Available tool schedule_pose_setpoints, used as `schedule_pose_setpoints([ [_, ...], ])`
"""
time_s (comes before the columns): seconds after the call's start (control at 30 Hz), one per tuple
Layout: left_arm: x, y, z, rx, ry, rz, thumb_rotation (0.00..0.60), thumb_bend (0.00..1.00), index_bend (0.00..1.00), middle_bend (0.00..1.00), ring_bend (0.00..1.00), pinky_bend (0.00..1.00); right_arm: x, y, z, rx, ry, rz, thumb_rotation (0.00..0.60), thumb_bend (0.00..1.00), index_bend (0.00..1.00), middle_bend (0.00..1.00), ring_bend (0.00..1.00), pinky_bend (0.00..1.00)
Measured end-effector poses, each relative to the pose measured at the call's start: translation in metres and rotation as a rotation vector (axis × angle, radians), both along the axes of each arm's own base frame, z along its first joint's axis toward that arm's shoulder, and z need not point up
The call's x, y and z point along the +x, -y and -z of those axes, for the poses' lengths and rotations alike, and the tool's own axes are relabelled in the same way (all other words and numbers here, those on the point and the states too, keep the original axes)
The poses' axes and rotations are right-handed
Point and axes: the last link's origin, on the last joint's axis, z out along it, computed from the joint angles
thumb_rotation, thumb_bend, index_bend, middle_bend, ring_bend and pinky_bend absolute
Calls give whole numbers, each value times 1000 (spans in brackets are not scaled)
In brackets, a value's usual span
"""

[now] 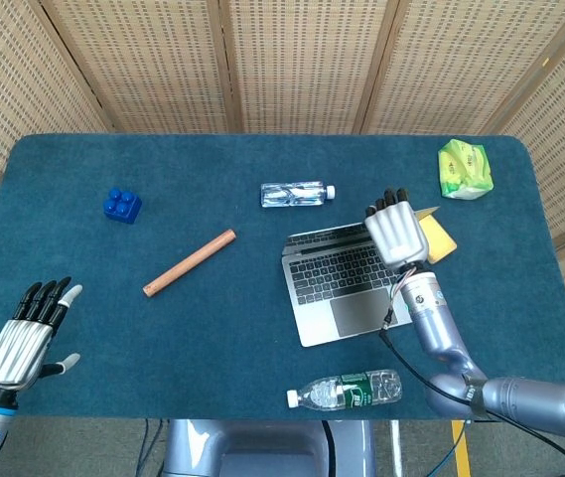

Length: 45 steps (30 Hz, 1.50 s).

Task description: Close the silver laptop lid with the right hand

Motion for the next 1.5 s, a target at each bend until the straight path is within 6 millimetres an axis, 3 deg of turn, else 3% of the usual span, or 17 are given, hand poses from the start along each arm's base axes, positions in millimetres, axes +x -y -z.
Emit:
schedule_pose_setpoints([
  [1.5, 8, 7, 7, -23, -15, 36, 600, 78, 0, 0, 0, 0, -102, -52, 0, 38, -9, 172, 600, 1000, 402, 405, 241, 273],
])
